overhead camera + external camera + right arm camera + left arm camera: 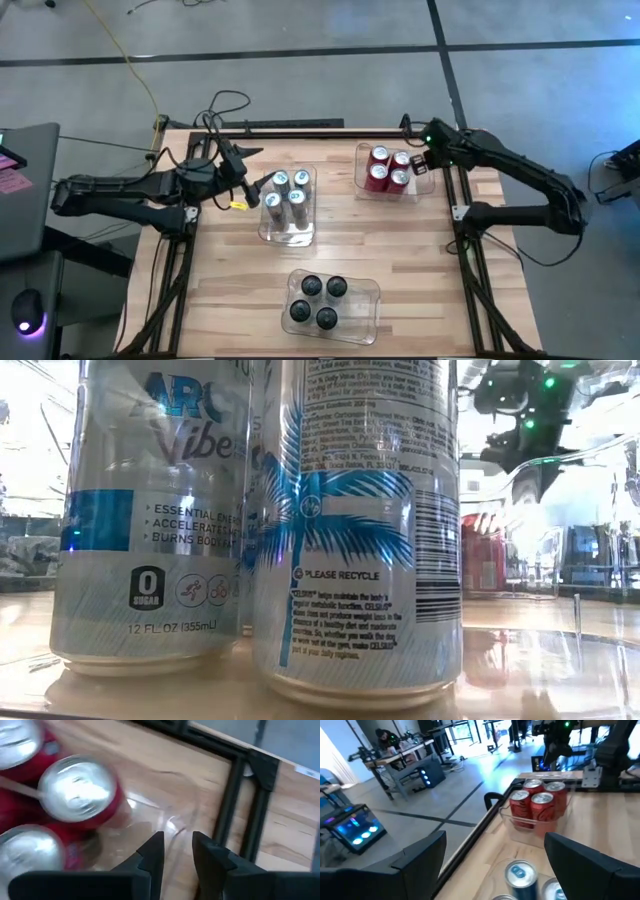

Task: Sort soda cans
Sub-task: Move the top right transparent bin to the center of the table

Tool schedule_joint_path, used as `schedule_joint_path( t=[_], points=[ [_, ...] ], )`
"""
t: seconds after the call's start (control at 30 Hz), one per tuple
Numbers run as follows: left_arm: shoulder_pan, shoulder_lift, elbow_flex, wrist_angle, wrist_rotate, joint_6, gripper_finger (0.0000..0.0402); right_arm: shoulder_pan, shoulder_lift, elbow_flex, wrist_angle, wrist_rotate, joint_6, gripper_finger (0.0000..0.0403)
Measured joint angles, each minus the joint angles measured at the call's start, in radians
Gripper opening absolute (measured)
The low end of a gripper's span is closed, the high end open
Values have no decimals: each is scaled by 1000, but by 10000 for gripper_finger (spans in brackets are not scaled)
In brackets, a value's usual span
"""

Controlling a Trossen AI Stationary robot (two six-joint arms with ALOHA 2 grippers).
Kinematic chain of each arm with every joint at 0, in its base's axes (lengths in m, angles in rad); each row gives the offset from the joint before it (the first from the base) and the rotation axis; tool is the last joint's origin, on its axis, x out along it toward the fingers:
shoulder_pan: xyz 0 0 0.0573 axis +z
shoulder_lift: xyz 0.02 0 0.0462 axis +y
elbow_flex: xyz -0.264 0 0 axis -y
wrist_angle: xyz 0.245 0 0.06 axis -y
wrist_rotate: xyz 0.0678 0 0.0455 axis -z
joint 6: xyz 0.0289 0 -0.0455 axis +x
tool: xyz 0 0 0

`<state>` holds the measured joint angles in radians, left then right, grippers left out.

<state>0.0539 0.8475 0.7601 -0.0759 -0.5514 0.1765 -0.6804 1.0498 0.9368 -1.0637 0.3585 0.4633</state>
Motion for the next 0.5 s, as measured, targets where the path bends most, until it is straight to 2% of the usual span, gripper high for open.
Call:
schedule_joint_path(
  t=[0.23, 0.5],
  points=[
    [51, 4, 0, -29, 0, 37, 334, -110, 52, -12, 5, -9, -34, 119],
    [112, 4, 0, -104, 2, 32, 334, -154, 162, -12, 37, -42, -93, 119]
  ],
)
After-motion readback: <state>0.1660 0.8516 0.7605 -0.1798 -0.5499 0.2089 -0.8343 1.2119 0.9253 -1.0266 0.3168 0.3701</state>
